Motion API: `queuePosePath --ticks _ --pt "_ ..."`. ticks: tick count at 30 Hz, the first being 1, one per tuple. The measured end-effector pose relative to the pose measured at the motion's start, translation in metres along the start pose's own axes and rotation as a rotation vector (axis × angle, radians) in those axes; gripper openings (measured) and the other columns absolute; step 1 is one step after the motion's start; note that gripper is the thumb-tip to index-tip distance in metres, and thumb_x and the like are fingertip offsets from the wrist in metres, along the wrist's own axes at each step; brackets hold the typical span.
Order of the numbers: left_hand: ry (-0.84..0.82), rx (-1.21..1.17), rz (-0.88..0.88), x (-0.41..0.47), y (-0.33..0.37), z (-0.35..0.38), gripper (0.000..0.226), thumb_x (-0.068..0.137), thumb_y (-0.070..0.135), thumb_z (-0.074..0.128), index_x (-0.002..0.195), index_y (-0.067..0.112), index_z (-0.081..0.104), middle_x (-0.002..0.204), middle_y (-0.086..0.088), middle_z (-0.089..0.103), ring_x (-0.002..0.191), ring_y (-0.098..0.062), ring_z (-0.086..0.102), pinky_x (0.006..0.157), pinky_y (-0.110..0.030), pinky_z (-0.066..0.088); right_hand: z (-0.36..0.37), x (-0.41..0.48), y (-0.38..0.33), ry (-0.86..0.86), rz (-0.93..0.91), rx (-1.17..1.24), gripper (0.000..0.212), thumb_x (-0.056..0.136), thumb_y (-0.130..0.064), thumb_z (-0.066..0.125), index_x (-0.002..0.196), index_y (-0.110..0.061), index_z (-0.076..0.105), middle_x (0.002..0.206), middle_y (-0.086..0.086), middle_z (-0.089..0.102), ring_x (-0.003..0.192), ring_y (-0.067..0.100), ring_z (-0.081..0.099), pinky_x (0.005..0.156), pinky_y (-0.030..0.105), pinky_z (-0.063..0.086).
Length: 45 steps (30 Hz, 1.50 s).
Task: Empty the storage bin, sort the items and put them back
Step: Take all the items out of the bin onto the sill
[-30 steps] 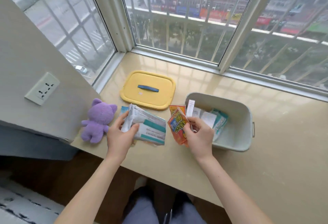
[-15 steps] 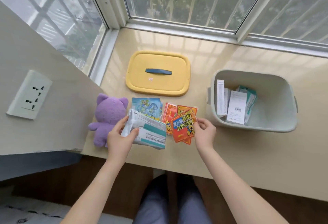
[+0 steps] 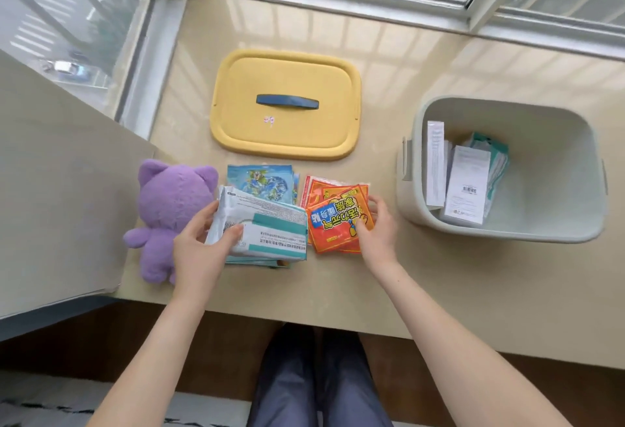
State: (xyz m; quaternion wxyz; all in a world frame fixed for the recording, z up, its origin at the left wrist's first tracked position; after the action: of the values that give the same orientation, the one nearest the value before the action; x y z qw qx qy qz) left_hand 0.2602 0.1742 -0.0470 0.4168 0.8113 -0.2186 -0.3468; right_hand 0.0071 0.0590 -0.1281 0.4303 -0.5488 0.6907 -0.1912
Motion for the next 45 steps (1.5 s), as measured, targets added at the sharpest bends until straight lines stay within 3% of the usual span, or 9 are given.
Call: queuePosePath --ticks 5,9,12,16,21,28,32,38,45 --pt "0.004 -0.015 -0.025 0.003 -0.009 0.008 0.052 0.079 0.008 0.077 0.128 0.015 0.061 0.105 0.0 0.069 0.093 -0.006 0.066 0.069 -0.01 0.052 0.01 0.012 0.015 -0.138 -0.155 -0.29 0.053 0.087 -0.002 0.057 0.138 -0.013 0.048 0.134 0.007 0.056 0.12 0.025 0.054 0.097 0.033 0.043" --pt "0.005 -0.026 -0.033 0.003 -0.011 0.012 0.051 0.079 0.008 0.076 0.127 0.016 0.061 0.105 0.001 0.071 0.094 -0.007 0.067 0.071 -0.013 0.053 0.012 0.01 0.015 -0.131 -0.39 -0.536 0.058 0.085 -0.008 0.065 0.14 -0.004 0.048 0.145 0.018 0.047 0.133 0.036 0.046 0.108 0.048 0.041" --pt "0.012 -0.046 -0.036 -0.002 -0.003 0.009 0.052 0.079 0.008 0.077 0.128 0.017 0.061 0.105 0.001 0.071 0.095 -0.01 0.068 0.075 -0.019 0.055 0.001 0.002 0.002 -0.096 -0.493 -0.589 0.054 0.085 -0.015 0.066 0.136 -0.004 0.052 0.143 0.019 0.05 0.132 0.037 0.047 0.107 0.052 0.041" --pt "-0.003 -0.102 -0.016 -0.018 0.026 -0.003 0.051 0.08 0.008 0.075 0.128 0.016 0.061 0.105 0.001 0.071 0.092 -0.007 0.068 0.07 -0.013 0.053 -0.026 -0.024 -0.036 -0.036 -0.602 -0.587 0.05 0.092 -0.029 0.045 0.136 -0.005 0.053 0.14 0.017 0.053 0.132 0.035 0.048 0.107 0.051 0.04" --pt "-0.047 -0.172 0.028 -0.056 0.071 -0.022 0.051 0.081 0.007 0.074 0.129 0.017 0.06 0.105 0.001 0.071 0.09 -0.009 0.07 0.068 -0.017 0.055 -0.069 -0.073 -0.077 0.047 -0.711 -0.555 0.05 0.093 -0.029 0.048 0.137 -0.006 0.052 0.138 0.016 0.055 0.129 0.033 0.049 0.106 0.048 0.041" --pt "-0.15 -0.191 0.053 -0.113 0.093 -0.014 0.053 0.079 0.003 0.075 0.129 0.013 0.058 0.102 -0.003 0.07 0.082 -0.003 0.069 0.066 -0.013 0.052 -0.134 -0.129 -0.071 0.235 -0.664 -0.586 0.046 0.091 -0.029 0.049 0.128 -0.004 0.06 0.126 0.015 0.062 0.118 0.032 0.056 0.099 0.042 0.043" --pt "-0.189 -0.168 0.039 -0.146 0.093 0.016 0.052 0.078 0.002 0.076 0.126 0.013 0.061 0.103 -0.009 0.07 0.089 -0.016 0.066 0.069 -0.011 0.051 -0.17 -0.141 -0.032 0.27 -0.58 -0.615 0.047 0.09 -0.03 0.048 0.125 -0.002 0.062 0.12 0.017 0.065 0.112 0.035 0.06 0.091 0.047 0.052" --pt "-0.266 -0.163 -0.021 -0.2 0.083 0.091 0.048 0.079 0.0 0.074 0.118 0.024 0.062 0.098 0.007 0.072 0.084 -0.006 0.067 0.069 -0.015 0.053 -0.228 -0.136 0.033 0.26 -0.516 -0.648 0.048 0.091 -0.031 0.045 0.124 -0.001 0.062 0.118 0.017 0.065 0.111 0.035 0.06 0.091 0.046 0.051" --pt "-0.239 -0.174 -0.097 -0.251 0.074 0.209 0.051 0.08 0.003 0.073 0.126 0.019 0.06 0.099 0.001 0.072 0.086 -0.008 0.07 0.069 -0.018 0.054 -0.287 -0.106 0.094 0.155 -0.495 -0.603 0.047 0.092 -0.03 0.045 0.125 -0.001 0.061 0.121 0.017 0.063 0.113 0.035 0.059 0.092 0.047 0.051"
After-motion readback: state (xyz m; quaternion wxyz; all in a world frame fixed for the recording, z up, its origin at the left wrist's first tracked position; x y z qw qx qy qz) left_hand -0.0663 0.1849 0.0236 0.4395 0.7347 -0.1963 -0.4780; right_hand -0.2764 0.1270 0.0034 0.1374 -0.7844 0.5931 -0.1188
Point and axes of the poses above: each hand's wrist, its own x-axis towards the middle knuckle, its own z-axis out of the palm, y = z × x, the point moved 1 cm from there along x, towards the middle knuckle
